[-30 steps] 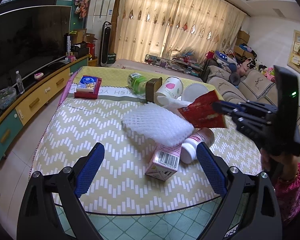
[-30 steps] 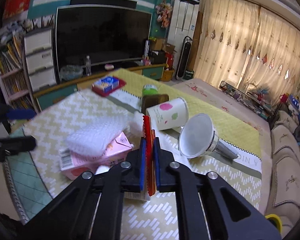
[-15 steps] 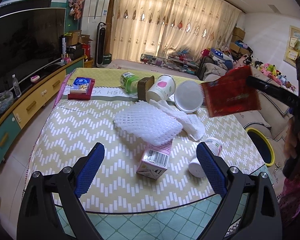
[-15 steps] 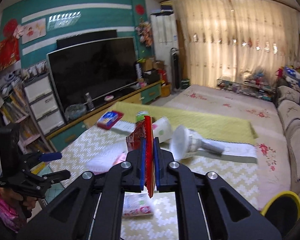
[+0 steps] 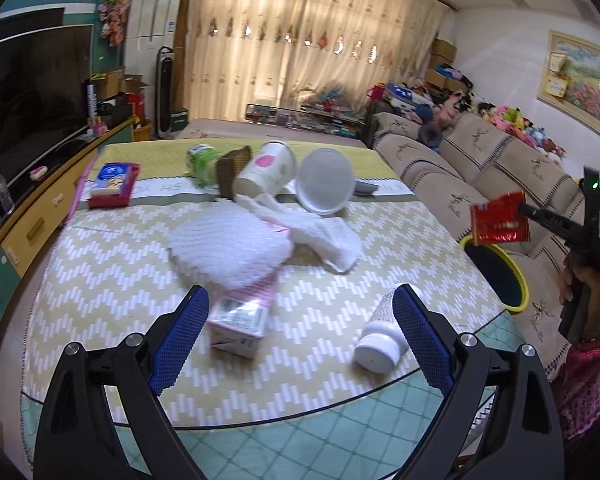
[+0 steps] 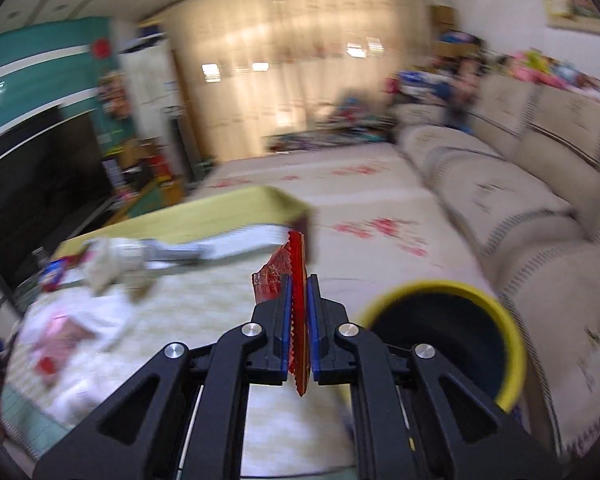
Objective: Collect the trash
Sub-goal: 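Carry the red wrapper with the right gripper into the bin and open, then grasp the white pill bottle with the left gripper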
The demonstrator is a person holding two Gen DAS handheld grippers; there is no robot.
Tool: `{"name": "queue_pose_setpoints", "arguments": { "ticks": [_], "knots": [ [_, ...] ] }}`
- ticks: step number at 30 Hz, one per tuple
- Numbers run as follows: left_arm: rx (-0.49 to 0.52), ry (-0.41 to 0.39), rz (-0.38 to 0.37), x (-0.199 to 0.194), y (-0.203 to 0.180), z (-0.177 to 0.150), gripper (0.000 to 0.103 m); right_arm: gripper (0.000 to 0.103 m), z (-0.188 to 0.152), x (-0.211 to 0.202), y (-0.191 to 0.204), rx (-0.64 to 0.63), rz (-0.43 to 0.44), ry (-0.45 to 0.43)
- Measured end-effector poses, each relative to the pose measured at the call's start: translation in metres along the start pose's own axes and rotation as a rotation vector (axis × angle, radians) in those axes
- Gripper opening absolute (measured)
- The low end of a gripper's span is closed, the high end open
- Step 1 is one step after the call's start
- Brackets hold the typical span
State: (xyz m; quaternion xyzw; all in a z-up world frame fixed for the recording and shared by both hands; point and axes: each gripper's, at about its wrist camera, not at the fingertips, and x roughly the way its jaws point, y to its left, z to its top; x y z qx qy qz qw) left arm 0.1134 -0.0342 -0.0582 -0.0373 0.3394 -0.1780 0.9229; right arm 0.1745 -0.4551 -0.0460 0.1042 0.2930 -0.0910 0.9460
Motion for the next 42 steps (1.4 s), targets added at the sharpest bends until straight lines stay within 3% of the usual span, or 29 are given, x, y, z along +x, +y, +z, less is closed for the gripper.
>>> {"name": "queue_pose_setpoints", "arguments": {
  "ticks": [3,10,11,12,13,14,20,23,33,36,42],
  "knots": [
    [0.017,0.013,-0.024,0.007,-0.013,0.002,0.092,0.007,-0.013,0.009,-0.044,0.075,-0.110,0.022],
    [0.058,0.044,-0.053,0.020,-0.038,0.006,0.092,0.010,-0.036,0.056,-0.098,0.155,-0.223,0.117],
    [0.065,0.047,-0.058,0.022,-0.042,0.007,0.092,0.014,-0.039,0.062,-0.101,0.159,-0.236,0.130],
    [0.071,0.049,-0.060,0.022,-0.046,0.007,0.092,0.028,-0.042,0.068,-0.105,0.164,-0.249,0.145],
    [0.079,0.051,-0.063,0.024,-0.049,0.008,0.092,0.037,-0.044,0.072,-0.109,0.174,-0.256,0.146],
    [0.085,0.053,-0.065,0.024,-0.052,0.008,0.092,0.042,-0.047,0.072,-0.112,0.184,-0.256,0.139],
    [0.137,0.072,-0.103,0.032,-0.074,0.009,0.092,0.042,-0.050,0.062,-0.121,0.197,-0.249,0.113],
    [0.163,0.090,-0.129,0.037,-0.083,0.007,0.092,0.047,-0.052,0.049,-0.123,0.198,-0.239,0.094],
    [0.337,0.211,-0.139,0.082,-0.113,-0.018,0.091,0.049,-0.061,0.028,-0.121,0.213,-0.200,0.099],
    [0.345,0.260,-0.152,0.097,-0.113,-0.023,0.083,0.049,-0.065,0.027,-0.120,0.217,-0.187,0.106],
    [0.355,0.326,-0.163,0.116,-0.113,-0.032,0.075,0.049,-0.070,0.029,-0.119,0.229,-0.164,0.121]
  ]
}}
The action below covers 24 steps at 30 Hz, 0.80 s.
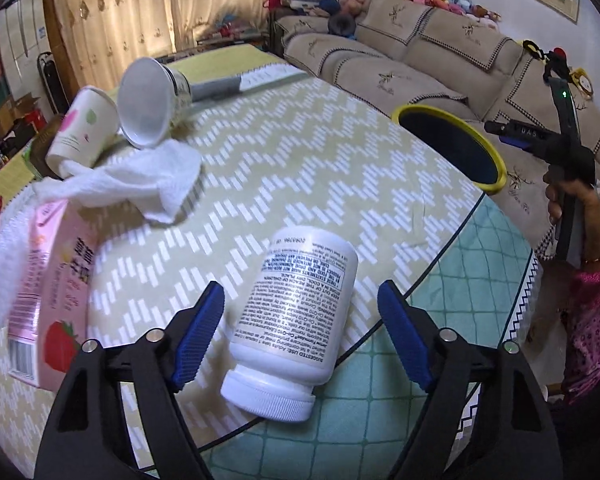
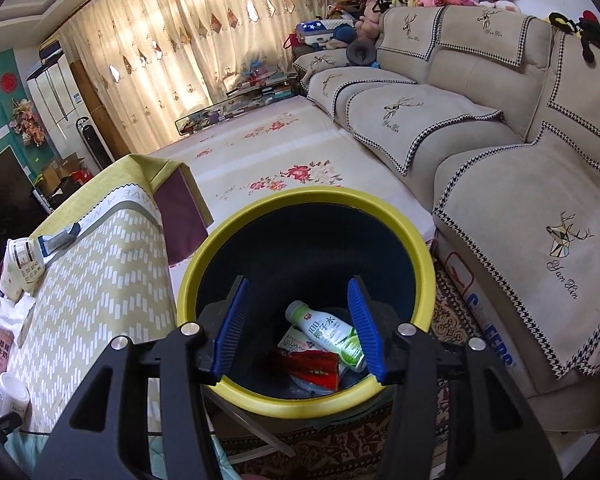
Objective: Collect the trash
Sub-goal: 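Grasp the white pill bottle with the left gripper, then carry the pill bottle with the left gripper over the bin and release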
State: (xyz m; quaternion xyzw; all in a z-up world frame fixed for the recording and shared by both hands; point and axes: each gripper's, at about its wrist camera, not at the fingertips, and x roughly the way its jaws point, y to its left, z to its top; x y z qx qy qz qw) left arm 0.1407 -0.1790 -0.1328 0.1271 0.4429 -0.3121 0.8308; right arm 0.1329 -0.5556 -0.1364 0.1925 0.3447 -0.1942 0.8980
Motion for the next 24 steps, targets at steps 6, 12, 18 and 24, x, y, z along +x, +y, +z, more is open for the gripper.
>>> {"name": "queue_pose_setpoints", "arguments": {
  "ticks": [6,12,18,24],
  "knots": [
    [-0.001,0.032,-0.015,0.011,0.000,0.000,0.067,0.049,-0.002,0.001,-0.001,0.006,0.013,0.007],
    [-0.003,0.033,-0.024,0.012,-0.002,0.003,0.057,0.049,-0.005,0.001,-0.001,0.011,0.023,0.014],
    [-0.011,0.036,-0.030,0.014,-0.005,0.007,0.054,0.049,-0.006,-0.005,-0.005,0.021,0.030,0.003],
    [0.020,0.021,-0.040,0.015,-0.018,0.025,0.052,0.049,-0.006,-0.017,-0.011,0.040,0.036,-0.020]
  ]
}}
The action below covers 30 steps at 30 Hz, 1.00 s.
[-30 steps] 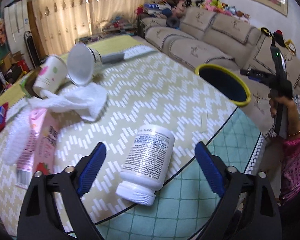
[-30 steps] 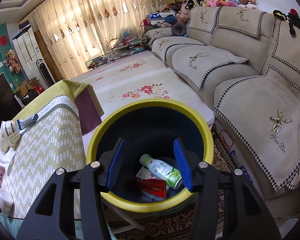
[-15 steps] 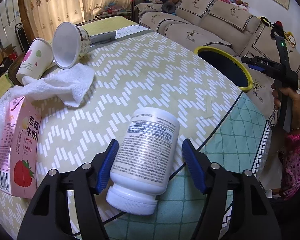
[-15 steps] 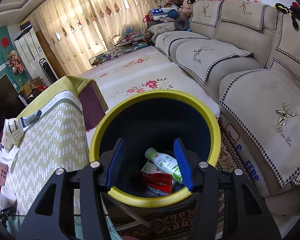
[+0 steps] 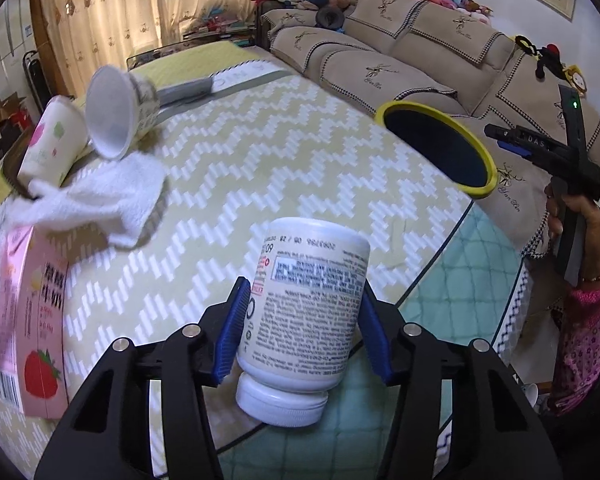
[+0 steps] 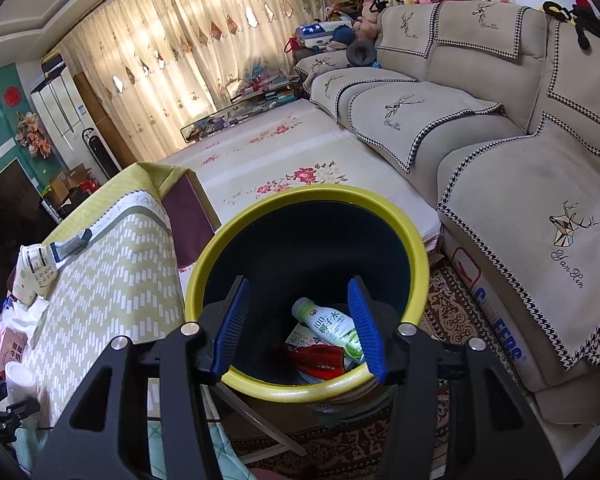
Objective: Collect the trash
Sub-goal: 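Carry the pill bottle with the left gripper over the bin and release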
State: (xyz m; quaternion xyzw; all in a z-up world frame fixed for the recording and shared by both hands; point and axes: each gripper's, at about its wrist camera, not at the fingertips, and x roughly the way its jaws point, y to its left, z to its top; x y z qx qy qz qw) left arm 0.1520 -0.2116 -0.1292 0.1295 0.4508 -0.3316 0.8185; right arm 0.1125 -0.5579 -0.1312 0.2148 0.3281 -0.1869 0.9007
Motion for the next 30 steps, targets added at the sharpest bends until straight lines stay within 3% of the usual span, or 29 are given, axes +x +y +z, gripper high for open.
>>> {"name": "queue_pose_setpoints", "arguments": {
  "ticks": [19,30],
  "knots": [
    [0.193,-0.105,-0.129,0.019,-0.091,0.105,0.049,0.049,0.004,-0.038,-0.044,0.075,-0.003,-0.088],
    [0.282,-0.066,-0.228,0.082,-0.172,0.190,0.049,0.049,0.000,-0.055,-0.086,0.131,-0.076,-0.124]
  ]
}}
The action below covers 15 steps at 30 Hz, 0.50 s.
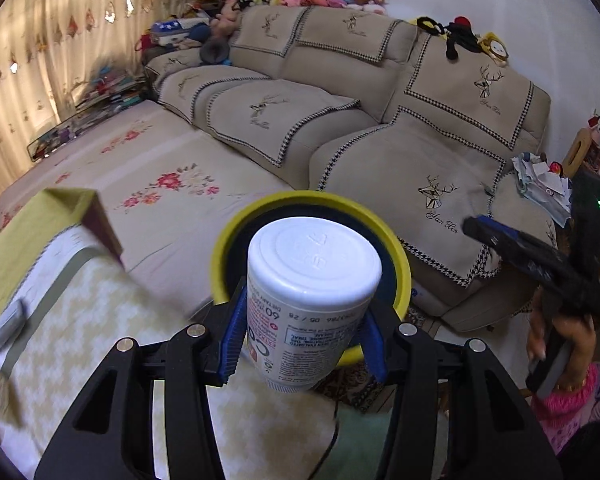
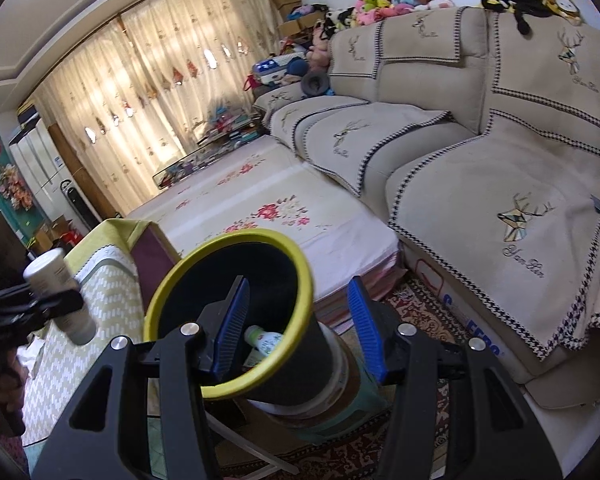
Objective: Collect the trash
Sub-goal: 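Carry the pill bottle with the left gripper over the bin and release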
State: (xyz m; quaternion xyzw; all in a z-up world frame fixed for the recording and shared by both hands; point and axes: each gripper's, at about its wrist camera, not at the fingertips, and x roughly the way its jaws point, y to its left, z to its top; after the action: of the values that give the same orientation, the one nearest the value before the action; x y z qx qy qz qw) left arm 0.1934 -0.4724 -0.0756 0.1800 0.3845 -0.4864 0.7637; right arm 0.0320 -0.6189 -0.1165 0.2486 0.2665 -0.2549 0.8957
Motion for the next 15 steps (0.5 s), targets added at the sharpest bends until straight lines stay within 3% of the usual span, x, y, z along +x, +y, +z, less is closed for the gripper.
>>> {"name": "queue_pose_setpoints", "arguments": {
  "ticks": [4,7,9,11,15],
  "knots": [
    [-0.004,0.042,-0.003,0.044,-0.006,0.020,0.049,0.050,-0.004,-0.001,-0.011,0.019,-0.020,0.008],
    [-0.021,0.070,0.001,0.071,-0.004,0.027,0.050,0.057,-0.005,-0.002,-0.016,0.031,-0.028,0.012],
    [-0.054,0.082,0.014,0.081,0.001,0.027,0.061,0.057,-0.005,-0.003,-0.017,0.031,-0.028,0.013],
    [-0.082,0.075,0.025,0.079,0.007,0.025,0.066,0.058,-0.005,-0.003,-0.016,0.029,-0.025,0.012],
    [-0.103,0.011,0.073,0.038,0.015,0.012,0.075,0.058,-0.006,-0.003,-0.006,0.008,-0.005,0.019]
  ]
}}
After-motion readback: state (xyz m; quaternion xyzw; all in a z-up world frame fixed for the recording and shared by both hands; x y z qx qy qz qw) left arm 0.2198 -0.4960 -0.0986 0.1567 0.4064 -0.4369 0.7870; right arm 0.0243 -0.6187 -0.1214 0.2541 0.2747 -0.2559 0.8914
